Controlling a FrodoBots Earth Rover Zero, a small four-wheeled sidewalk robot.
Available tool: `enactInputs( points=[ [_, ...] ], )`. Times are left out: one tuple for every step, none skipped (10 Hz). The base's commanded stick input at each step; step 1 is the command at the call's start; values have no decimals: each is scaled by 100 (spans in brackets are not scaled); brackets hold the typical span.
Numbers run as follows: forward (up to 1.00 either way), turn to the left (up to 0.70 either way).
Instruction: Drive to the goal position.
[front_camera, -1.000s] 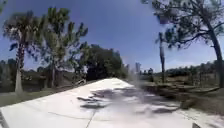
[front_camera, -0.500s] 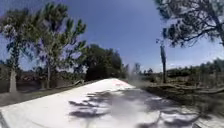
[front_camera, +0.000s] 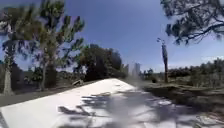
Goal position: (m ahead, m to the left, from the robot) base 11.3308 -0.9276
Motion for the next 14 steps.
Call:
enactInputs(
  points=[
    [70, 0],
    [70, 0],
    [70, 0],
    [70, 0],
    [70, 0],
    [70, 0],
    [70, 0],
    [70, 0],
    [70, 0],
    [70, 0],
    [70, 0],
    [70, 0],
    [70, 0],
    [70, 0]
  ],
)
